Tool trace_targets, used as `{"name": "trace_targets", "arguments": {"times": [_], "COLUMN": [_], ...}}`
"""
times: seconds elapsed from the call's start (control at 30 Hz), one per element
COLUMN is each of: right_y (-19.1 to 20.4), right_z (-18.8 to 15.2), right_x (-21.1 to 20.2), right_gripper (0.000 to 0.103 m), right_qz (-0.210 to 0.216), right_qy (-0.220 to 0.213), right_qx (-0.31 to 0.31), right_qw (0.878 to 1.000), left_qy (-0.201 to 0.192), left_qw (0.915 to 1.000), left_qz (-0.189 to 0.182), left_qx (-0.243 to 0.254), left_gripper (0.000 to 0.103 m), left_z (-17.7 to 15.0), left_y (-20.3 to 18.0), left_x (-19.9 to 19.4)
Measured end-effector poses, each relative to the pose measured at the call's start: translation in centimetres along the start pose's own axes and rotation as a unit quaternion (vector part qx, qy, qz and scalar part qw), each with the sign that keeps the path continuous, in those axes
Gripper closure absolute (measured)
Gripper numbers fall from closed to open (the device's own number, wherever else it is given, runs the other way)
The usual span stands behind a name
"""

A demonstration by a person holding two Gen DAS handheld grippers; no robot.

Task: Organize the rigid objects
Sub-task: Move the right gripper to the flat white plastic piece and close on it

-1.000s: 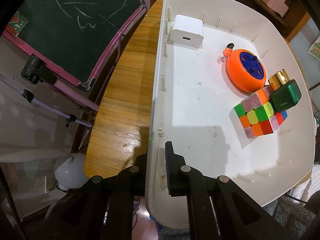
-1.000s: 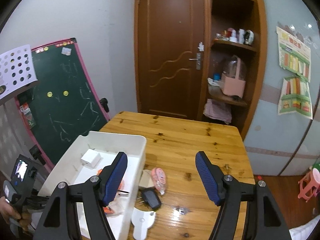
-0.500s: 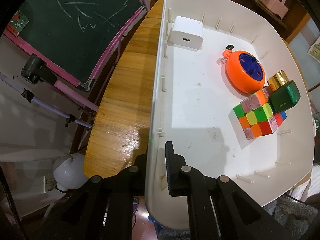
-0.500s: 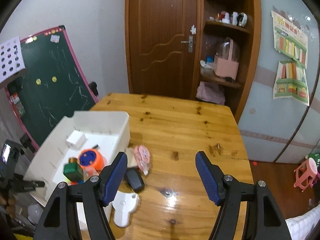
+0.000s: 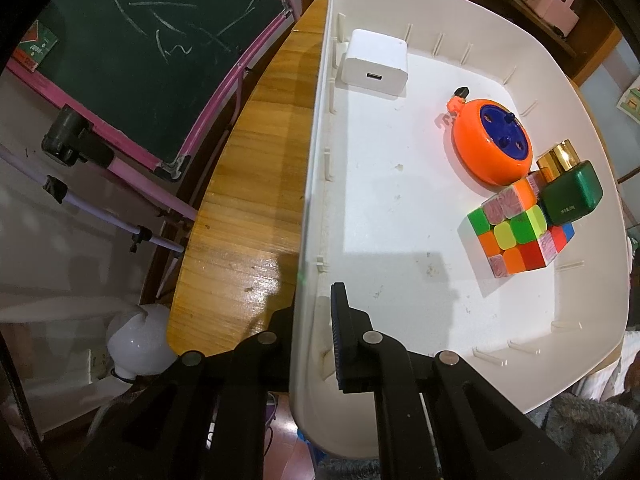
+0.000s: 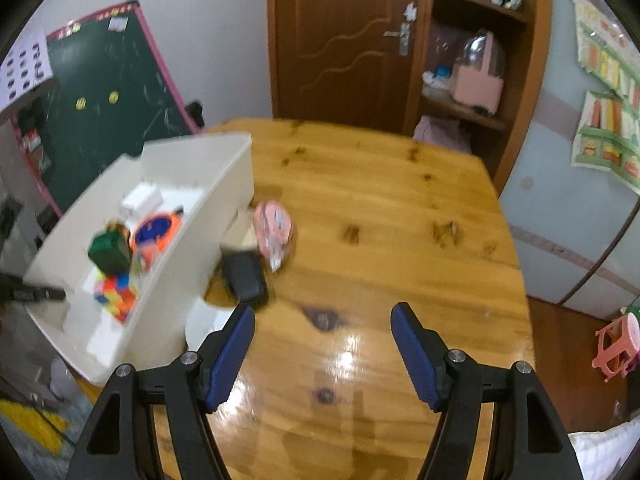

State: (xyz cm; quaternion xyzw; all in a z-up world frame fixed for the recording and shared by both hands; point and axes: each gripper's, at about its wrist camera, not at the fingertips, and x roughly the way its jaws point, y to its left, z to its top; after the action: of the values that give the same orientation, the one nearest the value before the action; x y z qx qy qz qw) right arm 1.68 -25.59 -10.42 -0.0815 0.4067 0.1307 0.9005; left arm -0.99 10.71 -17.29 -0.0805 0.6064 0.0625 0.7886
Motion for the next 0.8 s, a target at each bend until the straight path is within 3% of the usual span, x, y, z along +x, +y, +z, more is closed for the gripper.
{"name": "trace_targets", "arguments": {"times": [0.27, 0.8], "right_y": [1.3, 4.6], "right_z": [-2.0, -2.0], "right_x": [2.5, 6.8], "right_gripper": [0.032, 0.032], "right_qz": [0.081, 0.150], "right_qy": [0.050, 0.108], "right_qx": [-0.015, -0.036], "right_qw": [0.995, 0.982], "left_qy": [0.003, 0.004], "left_qw": [1.0000, 1.0000], "left_qz": [0.006, 0.003], "left_qx": [0.001, -0.001], "left_gripper": [0.091, 0.091], "left_z": [0.0, -0.2], "left_y": [-0.2, -0.4], "left_x": [0.1, 0.0]}}
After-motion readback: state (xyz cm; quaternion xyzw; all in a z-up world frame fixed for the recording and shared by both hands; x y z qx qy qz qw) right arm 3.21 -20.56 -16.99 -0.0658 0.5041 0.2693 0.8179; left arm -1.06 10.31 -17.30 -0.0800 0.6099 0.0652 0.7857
